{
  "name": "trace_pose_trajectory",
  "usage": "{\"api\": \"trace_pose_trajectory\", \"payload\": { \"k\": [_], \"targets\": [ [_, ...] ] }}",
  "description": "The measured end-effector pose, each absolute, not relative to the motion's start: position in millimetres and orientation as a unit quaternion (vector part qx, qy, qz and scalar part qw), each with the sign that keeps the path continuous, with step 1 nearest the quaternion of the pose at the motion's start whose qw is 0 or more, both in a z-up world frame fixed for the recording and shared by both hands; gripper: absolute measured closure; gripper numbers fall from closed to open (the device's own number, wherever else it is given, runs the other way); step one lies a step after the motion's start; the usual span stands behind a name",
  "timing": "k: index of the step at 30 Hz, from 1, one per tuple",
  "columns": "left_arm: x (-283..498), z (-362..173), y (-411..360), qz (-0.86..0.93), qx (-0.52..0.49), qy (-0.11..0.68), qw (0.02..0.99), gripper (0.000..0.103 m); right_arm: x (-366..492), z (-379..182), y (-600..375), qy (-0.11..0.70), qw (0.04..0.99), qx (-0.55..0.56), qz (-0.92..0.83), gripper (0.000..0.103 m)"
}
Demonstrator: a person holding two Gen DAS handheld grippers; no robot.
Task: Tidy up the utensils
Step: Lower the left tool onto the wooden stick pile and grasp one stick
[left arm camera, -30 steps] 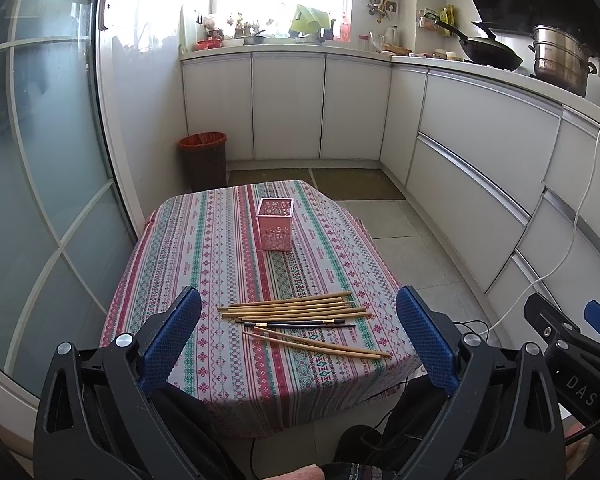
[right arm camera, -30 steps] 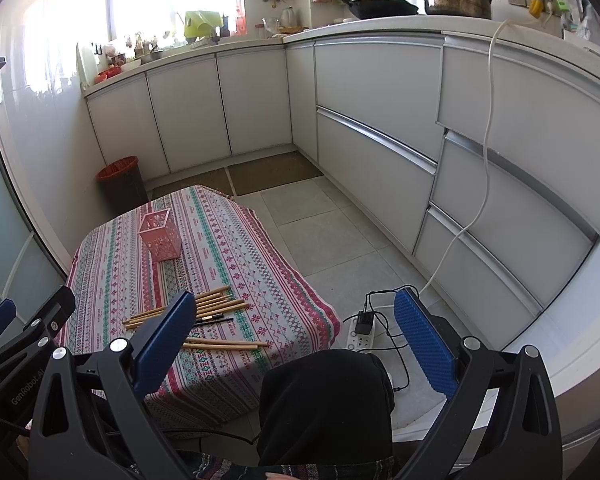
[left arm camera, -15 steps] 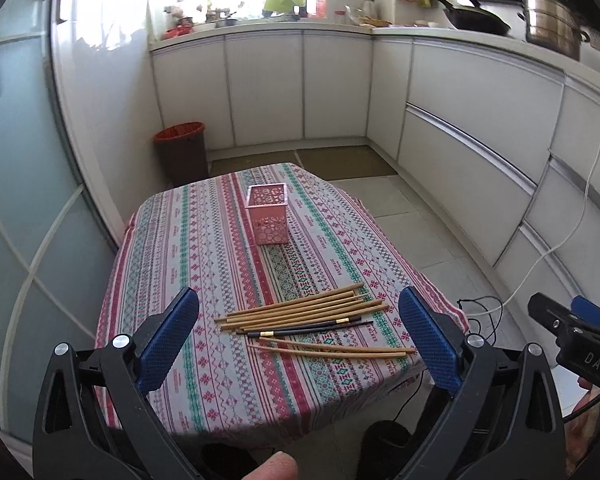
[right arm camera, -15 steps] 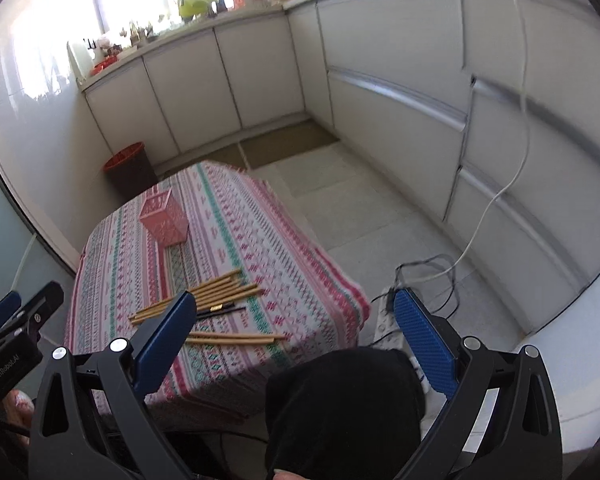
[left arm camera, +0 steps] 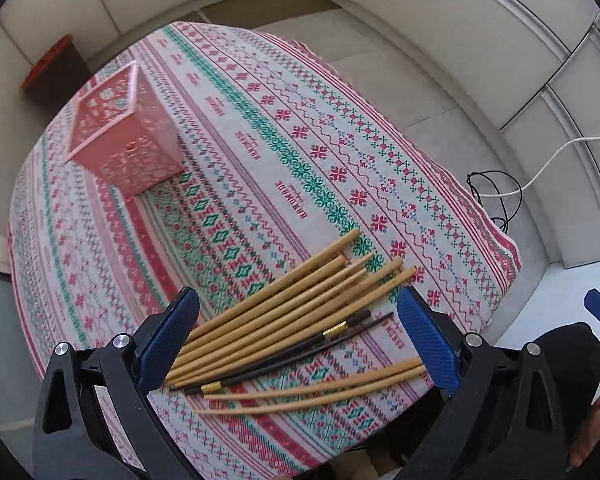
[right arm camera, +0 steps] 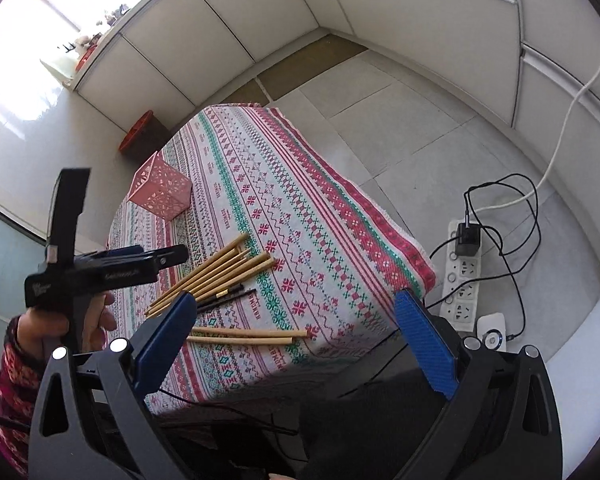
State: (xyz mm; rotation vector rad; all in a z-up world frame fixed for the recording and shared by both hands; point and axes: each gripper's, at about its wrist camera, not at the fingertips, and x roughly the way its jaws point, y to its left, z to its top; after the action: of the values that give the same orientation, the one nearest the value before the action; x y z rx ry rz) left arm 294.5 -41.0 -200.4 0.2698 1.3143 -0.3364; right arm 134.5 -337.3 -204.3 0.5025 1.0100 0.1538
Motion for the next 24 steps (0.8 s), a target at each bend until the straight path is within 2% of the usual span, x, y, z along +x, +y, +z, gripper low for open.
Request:
{"api": "trace_pose_trajectory", "payload": {
  "k": [3,6,7,10,12,14,16,18,19,20,24],
  "targets": [
    [318.3,-225.1,-61.5,-0.168,0.145,0.63,0.744,0.009,150.8,-217.8,-336.5,0.5,0.82,0.266,0.085,0.007],
    [334.1,-249.3,-76.1,-0.181,0.174,0.656,0.712,0.015,161.6,-235.4,-336.1,0.529,0.792,0.29,0.092,0.007],
    [337.2,-254.4,-78.4,-0.181,0.181,0.659,0.707,0.018,163.6,-240.0,-336.0,0.536,0.786,0.295,0.092,0.007],
    [345.7,-267.5,-79.3,-0.187,0.186,0.674,0.69,0.037,166.9,-249.2,-335.8,0.55,0.775,0.3,0.085,0.007],
    [348.8,-271.2,-76.0,-0.194,0.184,0.678,0.685,0.037,167.1,-254.5,-335.5,0.557,0.765,0.312,0.081,0.007],
    [349.1,-269.9,-73.0,-0.204,0.189,0.681,0.678,0.042,167.7,-258.3,-333.1,0.566,0.755,0.321,0.08,0.007],
    [349.7,-267.3,-69.2,-0.209,0.199,0.678,0.676,0.05,168.0,-260.1,-328.0,0.575,0.745,0.328,0.082,0.01],
    [349.6,-262.2,-62.2,-0.212,0.206,0.669,0.682,0.064,168.0,-262.1,-322.9,0.582,0.735,0.339,0.082,0.018],
    [352.9,-255.2,-53.7,-0.213,0.206,0.663,0.688,0.081,167.5,-263.5,-319.9,0.586,0.727,0.349,0.077,0.021],
    [353.6,-253.4,-48.4,-0.208,0.211,0.656,0.694,0.088,167.0,-266.6,-317.0,0.593,0.719,0.356,0.07,0.027],
    [350.8,-244.2,-21.9,-0.208,0.208,0.628,0.721,0.096,170.2,-280.5,-299.9,0.629,0.683,0.369,0.051,0.044]
  ]
}}
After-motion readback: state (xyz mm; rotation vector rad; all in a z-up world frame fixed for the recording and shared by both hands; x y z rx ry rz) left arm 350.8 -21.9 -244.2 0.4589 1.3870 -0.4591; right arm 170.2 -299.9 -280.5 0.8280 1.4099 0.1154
